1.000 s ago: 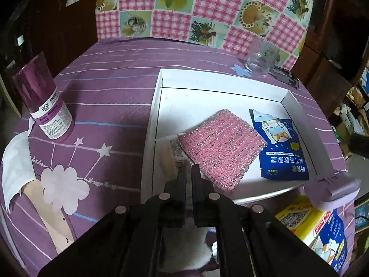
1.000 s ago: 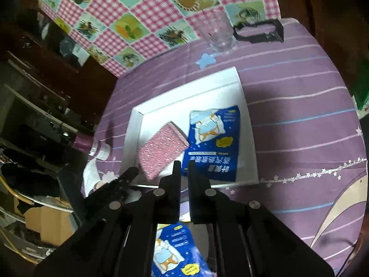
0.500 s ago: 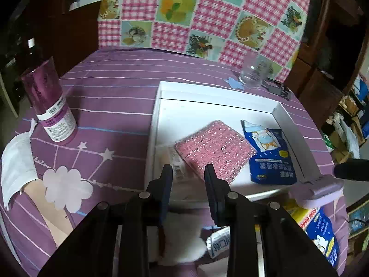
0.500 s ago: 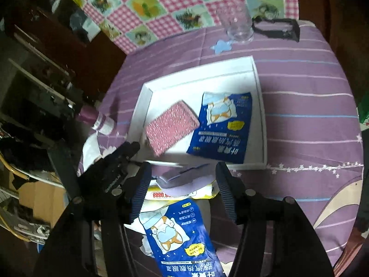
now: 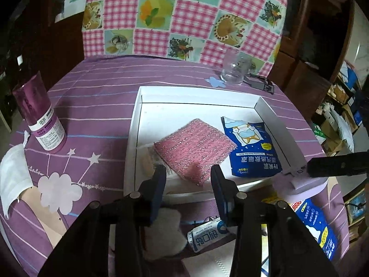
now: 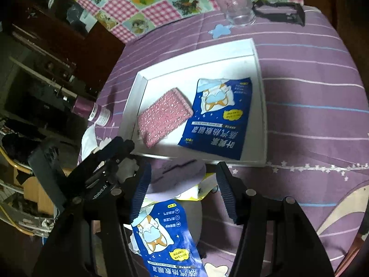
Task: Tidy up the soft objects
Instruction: 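Withdraw the left gripper from the tray, then grasp the lavender item beside the tray with the right gripper, then lower the lavender item into the tray and open the right gripper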
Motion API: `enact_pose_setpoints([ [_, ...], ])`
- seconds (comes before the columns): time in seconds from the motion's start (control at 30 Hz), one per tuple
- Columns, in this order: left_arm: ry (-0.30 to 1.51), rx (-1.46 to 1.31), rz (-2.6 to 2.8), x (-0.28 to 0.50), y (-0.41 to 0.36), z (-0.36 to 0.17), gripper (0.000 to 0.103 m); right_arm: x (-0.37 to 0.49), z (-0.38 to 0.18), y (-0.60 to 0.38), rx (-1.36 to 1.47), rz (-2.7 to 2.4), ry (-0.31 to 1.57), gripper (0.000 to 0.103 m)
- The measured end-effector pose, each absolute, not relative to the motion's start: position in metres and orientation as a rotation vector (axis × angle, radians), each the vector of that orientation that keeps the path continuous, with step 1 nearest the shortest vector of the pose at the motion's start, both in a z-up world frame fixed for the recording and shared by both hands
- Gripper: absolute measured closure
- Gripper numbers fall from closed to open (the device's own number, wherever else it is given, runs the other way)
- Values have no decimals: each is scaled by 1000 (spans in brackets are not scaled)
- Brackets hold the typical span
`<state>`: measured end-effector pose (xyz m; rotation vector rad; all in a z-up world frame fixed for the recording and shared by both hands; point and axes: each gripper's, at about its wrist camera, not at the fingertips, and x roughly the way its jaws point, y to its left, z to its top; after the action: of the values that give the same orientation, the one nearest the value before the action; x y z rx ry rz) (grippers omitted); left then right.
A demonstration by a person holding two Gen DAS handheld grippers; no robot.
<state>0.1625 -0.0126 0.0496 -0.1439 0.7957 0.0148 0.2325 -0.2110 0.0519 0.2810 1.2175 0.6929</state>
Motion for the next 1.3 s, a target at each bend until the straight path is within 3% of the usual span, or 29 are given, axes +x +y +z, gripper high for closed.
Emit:
enact_pose_setpoints([
  [0.1, 789, -116, 11, 162, -17, 50, 63, 231, 49, -203, 249, 727, 1227, 44],
  [0.23, 789, -113, -6, 161, -19, 50, 63, 231, 49, -201, 248, 724, 1216, 67],
  [0.4, 778, -108, -3, 160, -19, 51, 62, 235, 54, -212, 340, 724, 1170, 79],
  [0.43, 775, -107, -1, 160, -19, 51, 58, 236, 56, -214, 349, 719, 1161, 81],
  [0.53, 752, -92, 7, 158, -21, 53, 45, 238, 58, -220, 384, 687, 1136, 83],
  [0.77, 711, -48, -6, 153, -28, 58, 32, 243, 66, -243, 524, 524, 983, 83],
  [0.97, 710, -39, -27, 154, -33, 57, 29, 244, 65, -239, 489, 483, 880, 83],
  [1.3, 727, -59, -35, 154, -32, 55, 28, 251, 46, -220, 255, 360, 978, 79],
])
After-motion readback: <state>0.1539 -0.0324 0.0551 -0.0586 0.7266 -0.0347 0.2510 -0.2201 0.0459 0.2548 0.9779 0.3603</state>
